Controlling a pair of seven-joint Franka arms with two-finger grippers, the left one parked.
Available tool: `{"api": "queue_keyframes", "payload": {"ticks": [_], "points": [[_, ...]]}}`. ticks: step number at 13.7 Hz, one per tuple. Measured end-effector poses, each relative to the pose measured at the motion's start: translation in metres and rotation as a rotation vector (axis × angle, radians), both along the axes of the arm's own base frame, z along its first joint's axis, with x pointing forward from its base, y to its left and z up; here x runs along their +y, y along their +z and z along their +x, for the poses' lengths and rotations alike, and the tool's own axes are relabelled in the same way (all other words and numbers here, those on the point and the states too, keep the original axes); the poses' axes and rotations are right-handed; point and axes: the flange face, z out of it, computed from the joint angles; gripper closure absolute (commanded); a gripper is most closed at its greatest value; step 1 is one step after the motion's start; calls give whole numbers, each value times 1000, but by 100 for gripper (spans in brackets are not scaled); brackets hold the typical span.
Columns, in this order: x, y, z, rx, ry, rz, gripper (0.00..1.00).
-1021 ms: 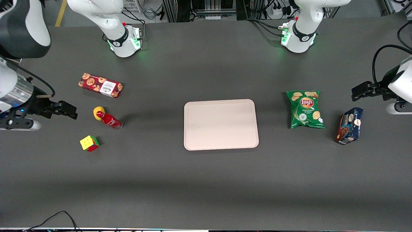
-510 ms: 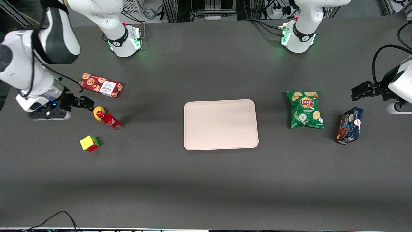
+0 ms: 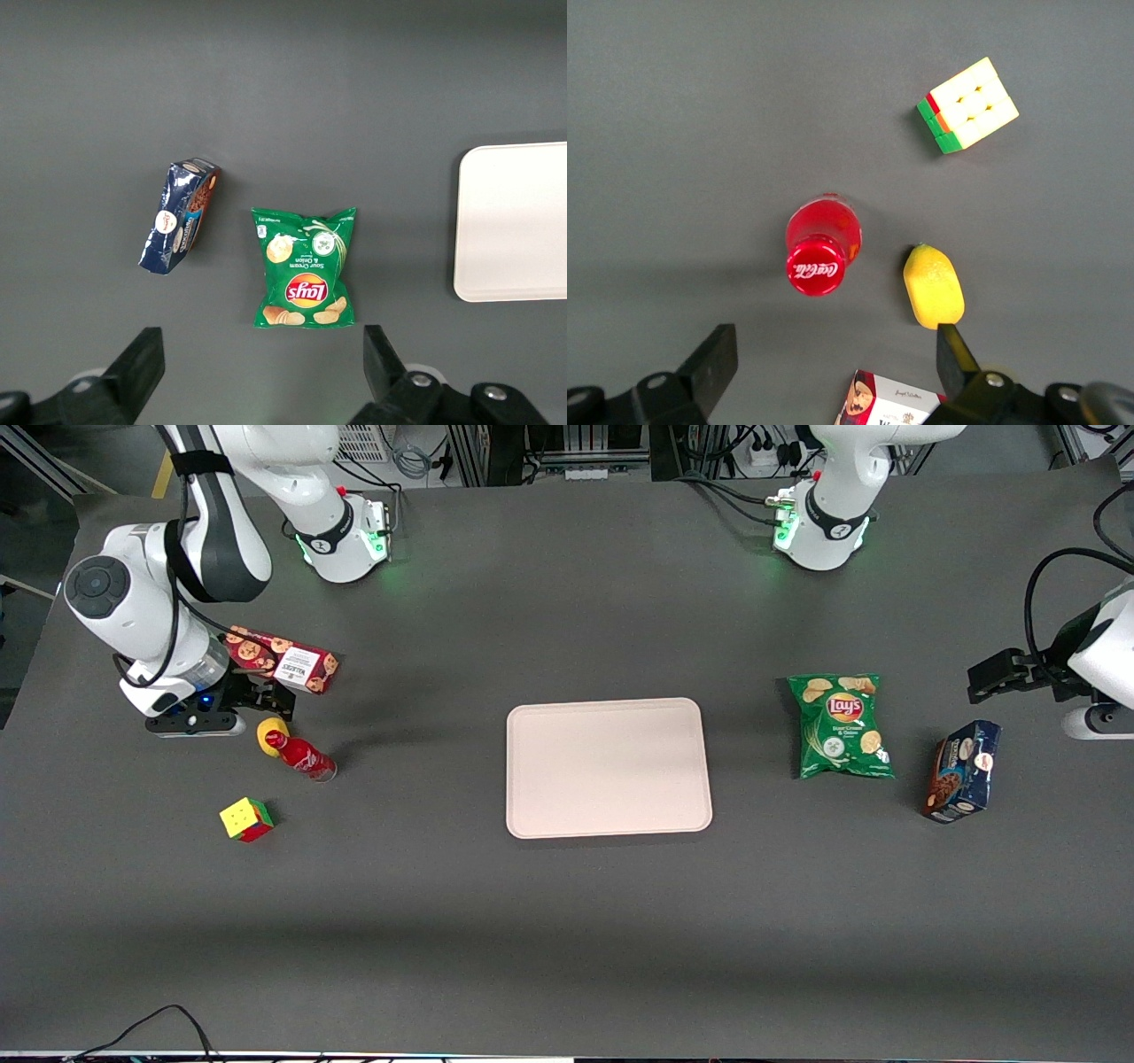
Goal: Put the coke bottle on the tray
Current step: 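Move the right gripper over the red Coca-Cola bottle and lower it, then close the right gripper around the red Coca-Cola bottle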
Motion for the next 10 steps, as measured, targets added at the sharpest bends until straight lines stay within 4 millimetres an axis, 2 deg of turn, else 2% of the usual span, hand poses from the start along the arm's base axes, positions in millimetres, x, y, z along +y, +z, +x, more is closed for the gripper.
{"api": "queue_keyframes", "payload": {"ticks": [3,8,10], "points": [[1,-7,2,-11,9,3,0],[2,-33,11,-17,56,16,0],[2,-38,12,-14,60,18,0]]}}
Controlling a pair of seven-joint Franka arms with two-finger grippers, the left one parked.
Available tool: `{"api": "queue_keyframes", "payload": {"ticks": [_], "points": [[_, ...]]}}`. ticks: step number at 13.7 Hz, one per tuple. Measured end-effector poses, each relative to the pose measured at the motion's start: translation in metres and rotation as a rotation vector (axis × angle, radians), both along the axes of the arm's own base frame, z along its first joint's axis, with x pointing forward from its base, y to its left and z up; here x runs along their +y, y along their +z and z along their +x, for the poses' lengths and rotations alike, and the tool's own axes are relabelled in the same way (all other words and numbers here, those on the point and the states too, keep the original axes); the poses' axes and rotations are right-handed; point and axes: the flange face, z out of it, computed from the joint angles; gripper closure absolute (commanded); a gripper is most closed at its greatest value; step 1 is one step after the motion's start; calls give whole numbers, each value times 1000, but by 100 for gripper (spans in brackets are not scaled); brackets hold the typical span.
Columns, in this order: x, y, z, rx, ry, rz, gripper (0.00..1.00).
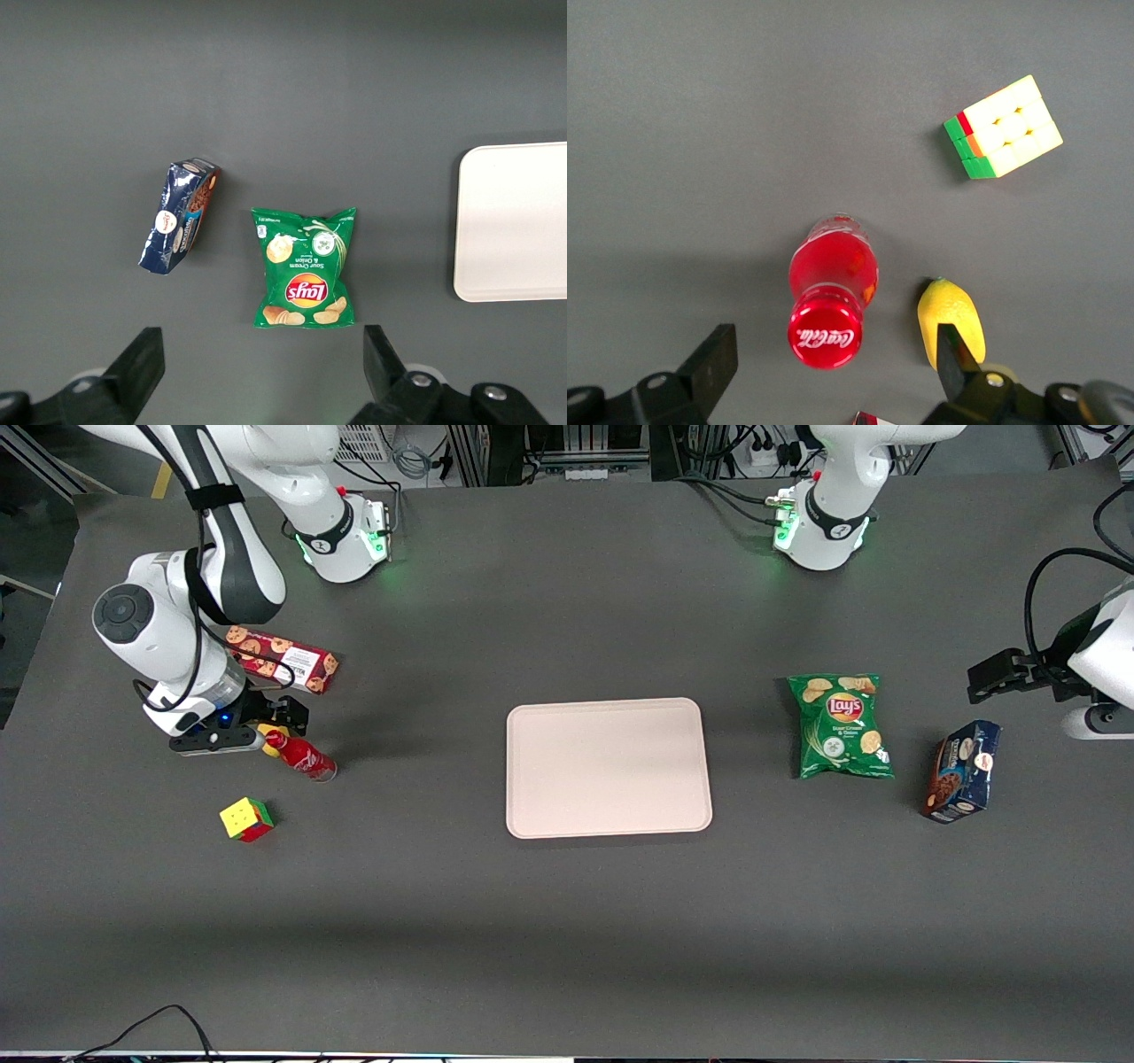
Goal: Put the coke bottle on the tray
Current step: 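Close the right gripper around the red Coca-Cola bottle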
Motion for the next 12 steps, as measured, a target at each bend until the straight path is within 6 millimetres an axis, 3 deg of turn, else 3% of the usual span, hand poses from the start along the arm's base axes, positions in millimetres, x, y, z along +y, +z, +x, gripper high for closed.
{"api": "queue_keyframes", "payload": {"ticks": [1,3,6,9,12], "points": [[0,0,0,1,1,0,0],[0,0,0,-2,2,0,16],[0,0,1,-7,14,0,67],[0,1,2,-11,25,0,100],[-1,2,3,-14,25,0,100]]}}
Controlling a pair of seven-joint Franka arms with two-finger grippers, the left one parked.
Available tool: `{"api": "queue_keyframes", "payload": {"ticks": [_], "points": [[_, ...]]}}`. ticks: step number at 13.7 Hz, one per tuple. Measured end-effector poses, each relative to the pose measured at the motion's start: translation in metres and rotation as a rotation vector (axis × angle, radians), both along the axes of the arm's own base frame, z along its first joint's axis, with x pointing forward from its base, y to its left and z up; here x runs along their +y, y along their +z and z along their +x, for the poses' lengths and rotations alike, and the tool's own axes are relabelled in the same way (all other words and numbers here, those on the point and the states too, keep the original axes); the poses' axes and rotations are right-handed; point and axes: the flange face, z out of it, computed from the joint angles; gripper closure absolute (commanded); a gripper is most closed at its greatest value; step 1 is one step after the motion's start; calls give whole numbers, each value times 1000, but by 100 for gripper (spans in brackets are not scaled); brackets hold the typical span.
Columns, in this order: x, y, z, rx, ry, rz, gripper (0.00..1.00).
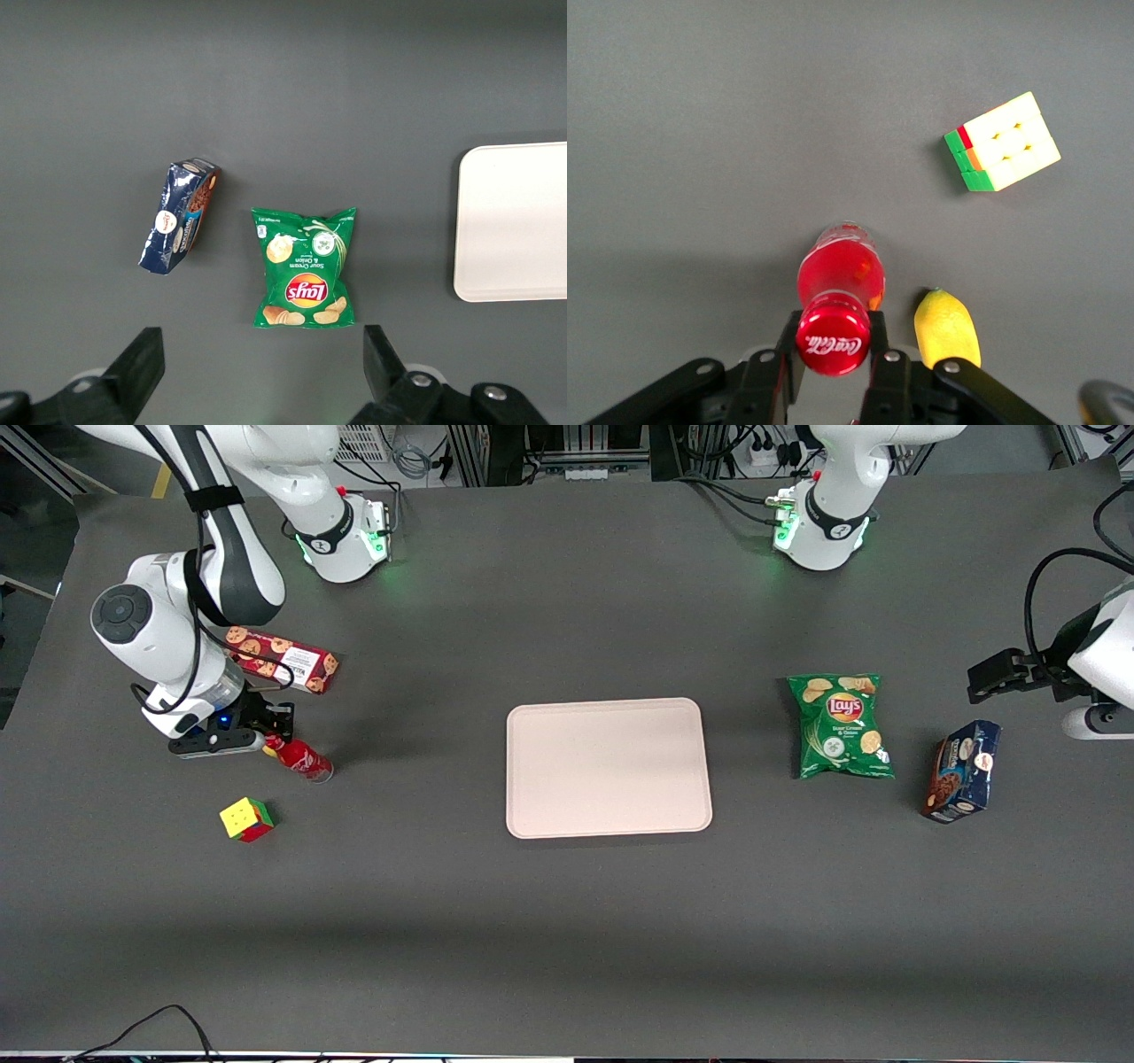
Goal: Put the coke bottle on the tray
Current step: 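Close the right gripper around the red Coca-Cola bottle, then lift the bottle and carry it toward the beige tray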
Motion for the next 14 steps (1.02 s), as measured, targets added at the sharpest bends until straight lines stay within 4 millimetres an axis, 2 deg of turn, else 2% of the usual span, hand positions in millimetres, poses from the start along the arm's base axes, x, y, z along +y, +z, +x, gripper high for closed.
{"api": "queue_keyframes", "payload": {"ticks": [5,7,8,11,14], "points": [[0,8,7,-6,-1,0,100],[6,26,14,42,-6,-5,100],[18,44,20,65,-11,-9,100],[95,122,33,87,-65,-16,100],[182,184,28,47,-116,1,100]]}}
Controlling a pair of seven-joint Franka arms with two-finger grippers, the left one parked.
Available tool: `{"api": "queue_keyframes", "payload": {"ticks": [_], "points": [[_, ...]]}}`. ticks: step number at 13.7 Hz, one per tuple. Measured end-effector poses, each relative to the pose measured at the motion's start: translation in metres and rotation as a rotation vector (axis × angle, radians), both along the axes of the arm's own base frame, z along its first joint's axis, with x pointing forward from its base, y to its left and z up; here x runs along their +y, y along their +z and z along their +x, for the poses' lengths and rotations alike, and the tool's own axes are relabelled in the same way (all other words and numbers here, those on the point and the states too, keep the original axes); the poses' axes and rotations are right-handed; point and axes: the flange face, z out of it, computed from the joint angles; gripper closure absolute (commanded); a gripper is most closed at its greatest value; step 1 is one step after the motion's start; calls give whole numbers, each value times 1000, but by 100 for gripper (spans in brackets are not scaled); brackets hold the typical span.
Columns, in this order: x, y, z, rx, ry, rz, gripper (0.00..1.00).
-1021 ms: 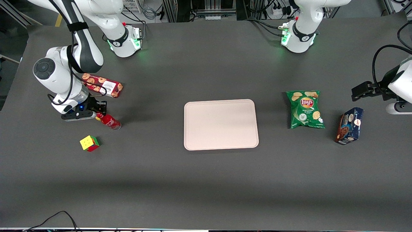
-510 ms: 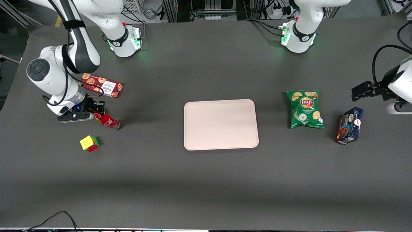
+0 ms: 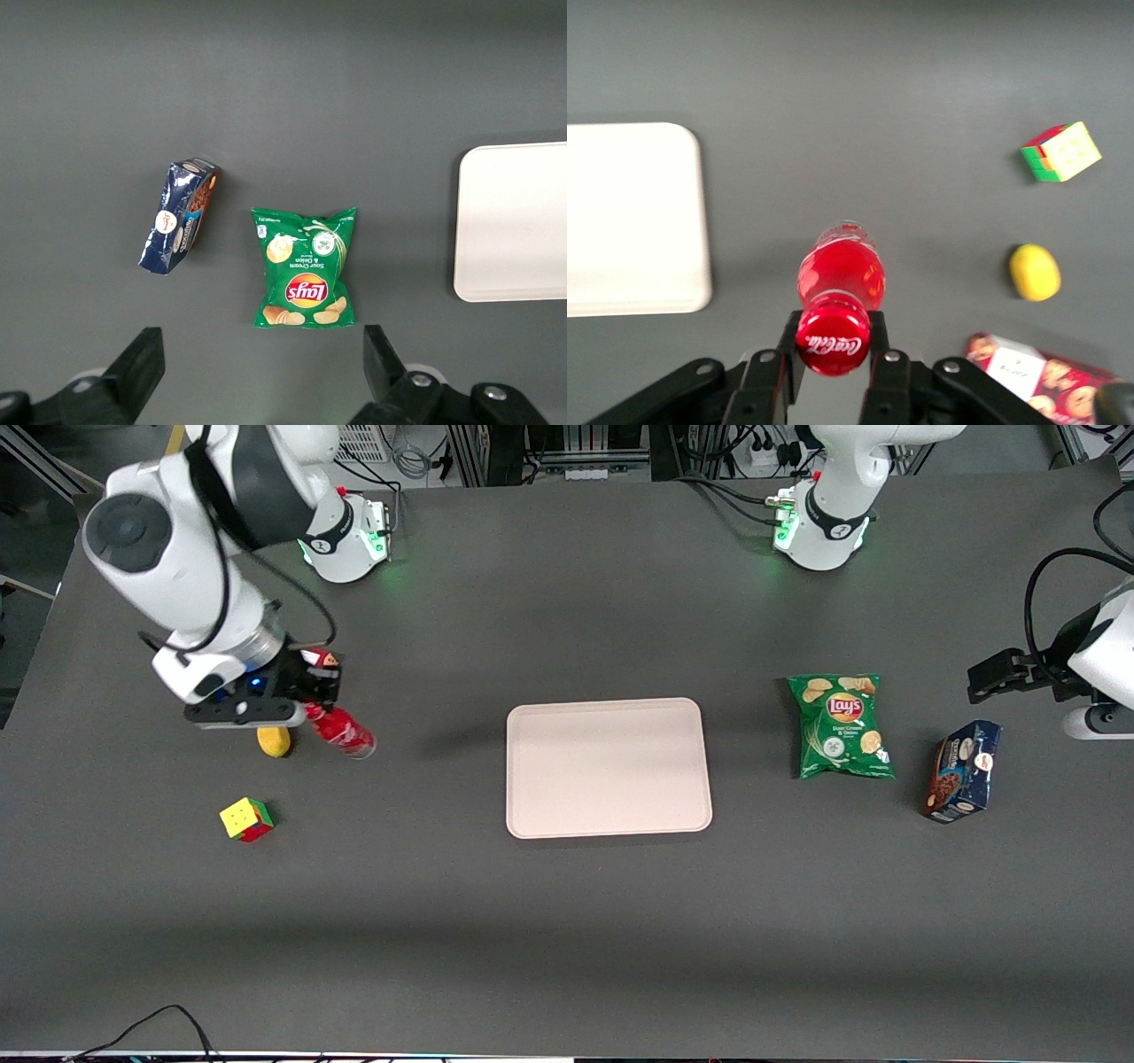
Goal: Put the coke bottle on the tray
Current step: 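Lift the bottle and carry it toward the beige tray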
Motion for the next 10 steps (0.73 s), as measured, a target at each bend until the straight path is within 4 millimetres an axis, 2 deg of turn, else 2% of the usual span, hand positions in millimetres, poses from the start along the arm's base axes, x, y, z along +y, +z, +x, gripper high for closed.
{"api": "queue_keyframes", "payload": {"ticks": [2,3,5,8,10], "points": [[53,22,-2,0,-35,33,100],[78,26,-1,7,-52,57,100],[127,17,3,29,-75,87,100],[193,-34,10,54,-109,42,100],[225,-76,15,63,-123,17,100]]}}
